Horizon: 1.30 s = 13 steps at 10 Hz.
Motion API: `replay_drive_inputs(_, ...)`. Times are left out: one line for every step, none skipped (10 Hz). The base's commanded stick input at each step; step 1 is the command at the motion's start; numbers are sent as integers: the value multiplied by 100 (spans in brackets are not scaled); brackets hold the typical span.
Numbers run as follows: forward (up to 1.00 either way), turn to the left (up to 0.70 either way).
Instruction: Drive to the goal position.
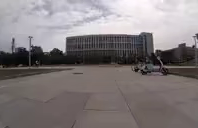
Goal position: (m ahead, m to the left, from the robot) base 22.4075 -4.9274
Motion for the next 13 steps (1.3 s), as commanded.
replay_drive_inputs(70,0)
replay_drive_inputs(70,0)
replay_drive_inputs(70,0)
replay_drive_inputs(70,0)
replay_drive_inputs(70,0)
replay_drive_inputs(70,0)
replay_drive_inputs(70,0)
replay_drive_inputs(70,0)
replay_drive_inputs(70,0)
replay_drive_inputs(70,0)
replay_drive_inputs(70,0)
replay_drive_inputs(70,0)
replay_drive_inputs(70,0)
